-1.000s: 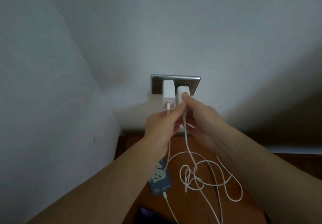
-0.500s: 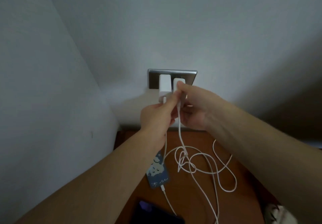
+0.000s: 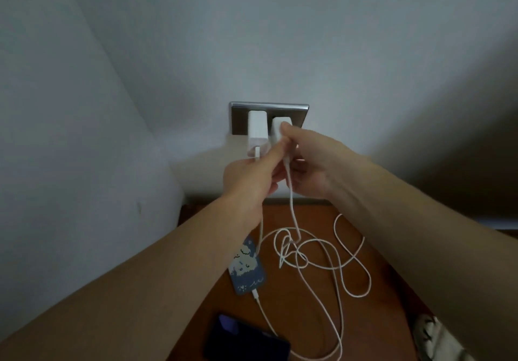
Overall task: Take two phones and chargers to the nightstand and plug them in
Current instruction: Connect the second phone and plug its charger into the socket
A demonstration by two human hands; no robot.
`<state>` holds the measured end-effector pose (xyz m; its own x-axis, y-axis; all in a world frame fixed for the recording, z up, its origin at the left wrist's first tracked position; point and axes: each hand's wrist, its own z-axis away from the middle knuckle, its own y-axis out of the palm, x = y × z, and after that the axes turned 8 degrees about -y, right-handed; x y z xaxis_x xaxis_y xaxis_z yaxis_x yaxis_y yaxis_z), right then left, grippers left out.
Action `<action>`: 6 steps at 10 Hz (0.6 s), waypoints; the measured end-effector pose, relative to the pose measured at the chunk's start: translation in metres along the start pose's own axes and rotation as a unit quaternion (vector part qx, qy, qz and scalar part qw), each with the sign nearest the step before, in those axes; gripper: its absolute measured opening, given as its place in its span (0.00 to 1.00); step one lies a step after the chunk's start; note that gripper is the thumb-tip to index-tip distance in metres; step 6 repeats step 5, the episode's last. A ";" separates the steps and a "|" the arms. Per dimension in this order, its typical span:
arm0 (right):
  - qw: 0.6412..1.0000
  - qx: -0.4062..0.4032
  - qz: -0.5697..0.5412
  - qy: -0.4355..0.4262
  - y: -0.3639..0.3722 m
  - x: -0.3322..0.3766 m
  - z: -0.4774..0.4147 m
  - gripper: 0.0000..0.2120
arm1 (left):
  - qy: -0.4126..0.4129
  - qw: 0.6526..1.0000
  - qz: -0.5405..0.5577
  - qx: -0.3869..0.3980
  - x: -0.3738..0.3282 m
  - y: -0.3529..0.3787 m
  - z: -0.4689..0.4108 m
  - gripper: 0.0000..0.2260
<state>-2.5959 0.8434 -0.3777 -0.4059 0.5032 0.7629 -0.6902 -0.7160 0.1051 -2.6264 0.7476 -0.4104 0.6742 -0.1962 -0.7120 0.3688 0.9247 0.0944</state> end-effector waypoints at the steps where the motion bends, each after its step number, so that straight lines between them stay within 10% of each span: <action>1: 0.999 -0.015 -0.022 -0.040 0.010 -0.009 -0.006 0.20 | 0.003 1.000 0.010 0.002 -0.003 -0.003 -0.003 0.17; 6: 0.999 0.021 0.033 -0.012 -0.001 -0.005 -0.006 0.28 | -0.017 1.000 -0.016 0.016 -0.011 -0.014 -0.001 0.19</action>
